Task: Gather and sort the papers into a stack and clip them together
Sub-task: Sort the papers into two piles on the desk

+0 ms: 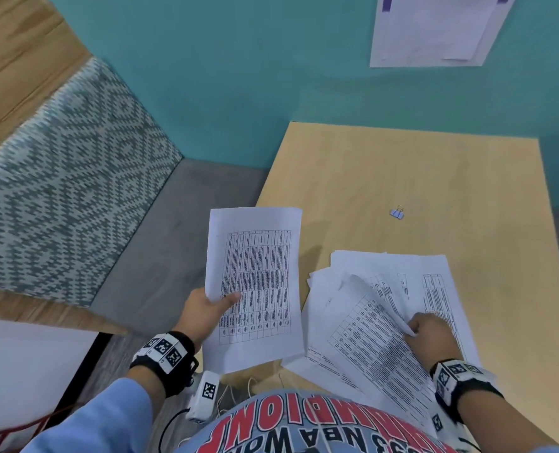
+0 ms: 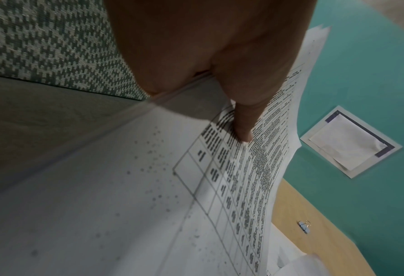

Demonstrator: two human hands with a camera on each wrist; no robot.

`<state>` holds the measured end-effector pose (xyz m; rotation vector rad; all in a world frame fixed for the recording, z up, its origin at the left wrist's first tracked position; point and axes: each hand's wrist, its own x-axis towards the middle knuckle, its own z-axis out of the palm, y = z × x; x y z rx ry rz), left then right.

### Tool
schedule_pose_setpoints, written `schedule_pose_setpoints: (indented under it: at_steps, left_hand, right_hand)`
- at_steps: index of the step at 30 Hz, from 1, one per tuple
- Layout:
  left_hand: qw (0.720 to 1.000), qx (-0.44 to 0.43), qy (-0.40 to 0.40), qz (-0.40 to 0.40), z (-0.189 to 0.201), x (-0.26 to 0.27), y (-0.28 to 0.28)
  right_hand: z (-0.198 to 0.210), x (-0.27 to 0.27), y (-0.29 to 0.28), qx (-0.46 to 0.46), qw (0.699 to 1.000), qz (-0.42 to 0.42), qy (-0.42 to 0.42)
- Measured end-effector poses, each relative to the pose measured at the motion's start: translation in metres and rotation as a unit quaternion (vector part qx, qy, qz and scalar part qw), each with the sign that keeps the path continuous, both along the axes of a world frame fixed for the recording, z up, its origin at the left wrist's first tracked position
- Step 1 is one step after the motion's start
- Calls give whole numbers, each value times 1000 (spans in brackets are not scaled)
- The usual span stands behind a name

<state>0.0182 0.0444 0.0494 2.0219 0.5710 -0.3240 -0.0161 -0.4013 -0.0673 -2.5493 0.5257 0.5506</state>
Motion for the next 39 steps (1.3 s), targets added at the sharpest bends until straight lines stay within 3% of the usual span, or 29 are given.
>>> schedule_pose_setpoints:
  at_steps: [6, 14, 21, 25, 27, 32, 36, 39]
  left_hand:
    - [1000, -14, 7, -3, 3, 2, -2]
    - [1000, -2, 2, 1, 4, 2, -8]
    - [1000, -1, -1, 2, -1, 4, -21]
    - [999, 0, 21, -30, -5, 6, -39]
    - [999, 2, 22, -47, -5, 9, -51]
    - [994, -27, 23, -100, 0, 15, -90]
    - [984, -112, 5, -139, 23, 18, -137]
    - [966, -190, 16, -173, 47, 15, -167]
  right_hand:
    - [12, -6, 4, 38, 999, -26, -6]
    - [36, -15, -18, 159, 981, -98, -46]
    - [39, -47, -74, 260, 946, -193, 21]
    - [65, -56, -88, 251, 940, -219, -65]
    - [89, -56, -90, 307, 917, -238, -91]
    - [143, -54, -99, 503, 814, -274, -93]
    - [155, -52, -100, 535, 800, -257, -92]
    - [154, -50, -93, 531, 806, -244, -96]
